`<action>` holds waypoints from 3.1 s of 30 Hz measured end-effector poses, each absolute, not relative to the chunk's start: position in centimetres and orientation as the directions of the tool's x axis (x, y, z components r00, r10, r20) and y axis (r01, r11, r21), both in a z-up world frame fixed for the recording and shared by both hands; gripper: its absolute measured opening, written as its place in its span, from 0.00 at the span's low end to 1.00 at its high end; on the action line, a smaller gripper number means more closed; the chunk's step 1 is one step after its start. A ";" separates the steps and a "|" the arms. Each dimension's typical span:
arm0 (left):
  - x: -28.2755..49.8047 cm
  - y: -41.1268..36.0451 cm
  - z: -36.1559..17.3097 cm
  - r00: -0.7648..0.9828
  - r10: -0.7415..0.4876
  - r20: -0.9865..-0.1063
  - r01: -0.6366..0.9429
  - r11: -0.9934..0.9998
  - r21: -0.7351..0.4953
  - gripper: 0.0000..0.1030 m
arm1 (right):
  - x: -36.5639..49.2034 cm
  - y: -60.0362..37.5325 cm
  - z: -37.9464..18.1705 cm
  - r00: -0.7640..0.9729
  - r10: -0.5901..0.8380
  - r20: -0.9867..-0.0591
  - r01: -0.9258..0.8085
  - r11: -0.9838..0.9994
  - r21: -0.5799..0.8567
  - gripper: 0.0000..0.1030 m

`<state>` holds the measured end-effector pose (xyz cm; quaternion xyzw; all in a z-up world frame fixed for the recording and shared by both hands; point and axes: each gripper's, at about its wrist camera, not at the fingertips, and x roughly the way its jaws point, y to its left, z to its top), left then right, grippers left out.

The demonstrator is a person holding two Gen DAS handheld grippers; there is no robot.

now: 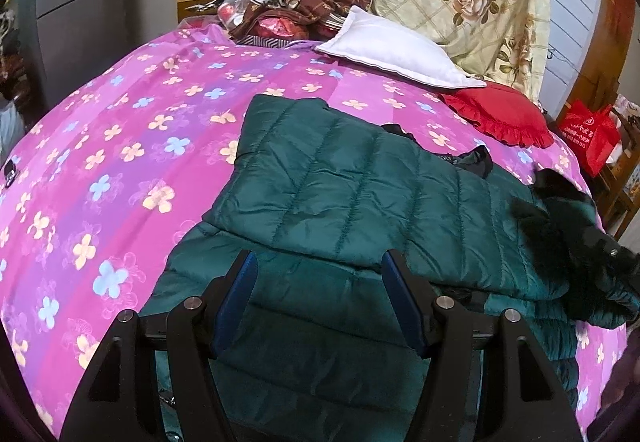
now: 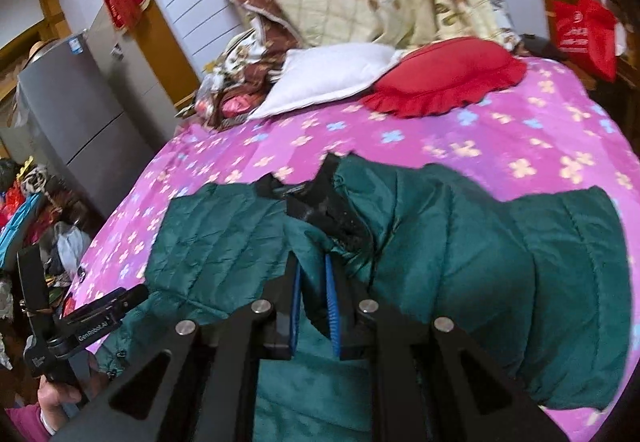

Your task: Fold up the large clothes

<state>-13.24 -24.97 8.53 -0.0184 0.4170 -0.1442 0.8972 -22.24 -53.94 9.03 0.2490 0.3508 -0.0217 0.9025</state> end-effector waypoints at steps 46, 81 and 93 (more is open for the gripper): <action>-13.5 -40.6 7.5 0.456 -0.430 -0.779 0.415 0.877 -0.241 0.50 | -33.3 -62.1 11.1 0.749 0.034 -0.662 0.364 0.814 0.453 0.60; -7.3 -27.3 11.6 0.703 -0.240 -0.670 0.253 0.964 -0.080 0.00 | -27.9 -60.9 7.2 0.738 0.053 -0.672 0.390 0.779 0.490 0.61; -6.5 -24.1 7.3 0.679 -0.178 -0.712 0.211 0.977 -0.043 0.00 | -16.6 -56.6 2.9 0.627 0.040 -0.778 0.321 0.897 0.305 0.60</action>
